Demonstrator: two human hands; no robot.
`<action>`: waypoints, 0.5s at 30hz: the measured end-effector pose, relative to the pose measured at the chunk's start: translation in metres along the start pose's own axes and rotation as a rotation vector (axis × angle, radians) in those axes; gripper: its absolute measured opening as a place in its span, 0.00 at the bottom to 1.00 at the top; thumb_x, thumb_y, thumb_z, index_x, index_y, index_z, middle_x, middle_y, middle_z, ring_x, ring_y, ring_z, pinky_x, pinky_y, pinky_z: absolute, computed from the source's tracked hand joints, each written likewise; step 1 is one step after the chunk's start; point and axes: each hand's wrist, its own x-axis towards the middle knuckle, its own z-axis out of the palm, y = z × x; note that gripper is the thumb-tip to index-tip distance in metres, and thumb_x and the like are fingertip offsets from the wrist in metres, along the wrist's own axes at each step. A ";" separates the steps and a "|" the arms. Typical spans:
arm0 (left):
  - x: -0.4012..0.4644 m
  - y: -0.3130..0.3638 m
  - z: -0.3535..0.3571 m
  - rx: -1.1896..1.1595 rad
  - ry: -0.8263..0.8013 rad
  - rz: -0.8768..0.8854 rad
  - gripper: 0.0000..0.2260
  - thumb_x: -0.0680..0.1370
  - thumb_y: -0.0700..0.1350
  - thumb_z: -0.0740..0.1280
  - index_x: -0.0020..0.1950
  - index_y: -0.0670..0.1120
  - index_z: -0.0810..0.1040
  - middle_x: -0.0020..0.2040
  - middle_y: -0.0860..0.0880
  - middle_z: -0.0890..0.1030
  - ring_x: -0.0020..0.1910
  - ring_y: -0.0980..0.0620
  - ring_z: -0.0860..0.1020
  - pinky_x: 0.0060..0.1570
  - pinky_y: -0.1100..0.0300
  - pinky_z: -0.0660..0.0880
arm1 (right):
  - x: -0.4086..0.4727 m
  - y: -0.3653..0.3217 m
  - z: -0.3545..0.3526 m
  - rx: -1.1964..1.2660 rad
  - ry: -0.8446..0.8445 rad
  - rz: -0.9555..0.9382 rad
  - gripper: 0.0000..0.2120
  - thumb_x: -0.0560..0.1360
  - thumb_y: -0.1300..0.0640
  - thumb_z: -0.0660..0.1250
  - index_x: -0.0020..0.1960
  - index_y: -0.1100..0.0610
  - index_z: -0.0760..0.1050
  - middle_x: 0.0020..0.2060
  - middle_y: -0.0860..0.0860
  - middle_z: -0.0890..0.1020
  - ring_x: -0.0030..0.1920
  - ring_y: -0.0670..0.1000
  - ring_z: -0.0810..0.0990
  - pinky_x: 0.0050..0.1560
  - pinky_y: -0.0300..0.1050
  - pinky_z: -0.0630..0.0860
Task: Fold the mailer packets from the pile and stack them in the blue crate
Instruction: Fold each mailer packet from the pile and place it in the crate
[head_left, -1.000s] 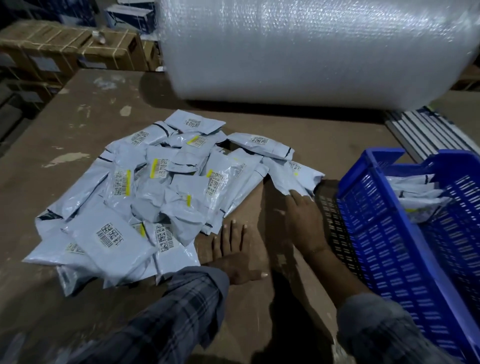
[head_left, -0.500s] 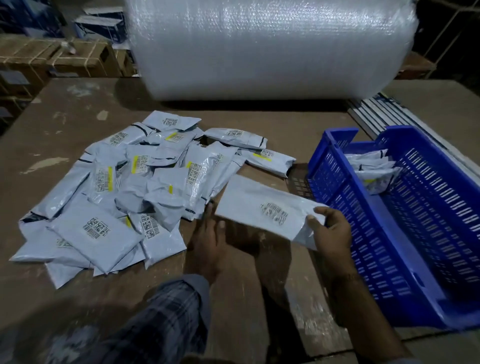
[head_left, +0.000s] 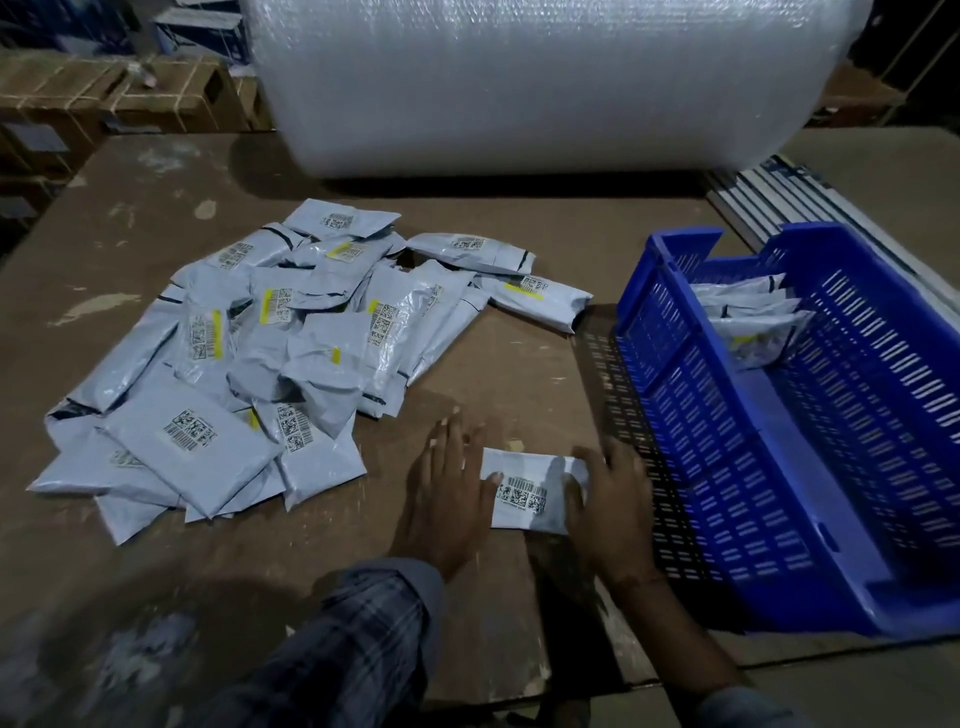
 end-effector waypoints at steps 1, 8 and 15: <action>0.001 0.001 0.005 0.039 -0.050 0.046 0.28 0.87 0.58 0.51 0.84 0.46 0.60 0.85 0.39 0.57 0.83 0.40 0.58 0.79 0.41 0.64 | 0.000 -0.001 0.006 0.000 -0.044 -0.024 0.21 0.81 0.46 0.63 0.71 0.53 0.74 0.73 0.57 0.70 0.75 0.61 0.66 0.73 0.57 0.67; 0.000 -0.008 0.027 0.219 -0.209 0.211 0.27 0.89 0.60 0.44 0.87 0.56 0.48 0.87 0.45 0.51 0.86 0.41 0.50 0.78 0.30 0.56 | -0.015 0.007 0.046 -0.084 -0.253 -0.175 0.30 0.86 0.40 0.48 0.85 0.45 0.44 0.84 0.54 0.41 0.84 0.56 0.40 0.83 0.57 0.43; 0.001 -0.006 0.021 0.235 -0.248 0.201 0.26 0.89 0.60 0.42 0.87 0.57 0.45 0.88 0.47 0.45 0.86 0.43 0.43 0.79 0.31 0.50 | -0.010 0.005 0.049 -0.111 -0.238 -0.183 0.29 0.86 0.42 0.51 0.85 0.45 0.48 0.84 0.54 0.42 0.84 0.55 0.38 0.82 0.56 0.40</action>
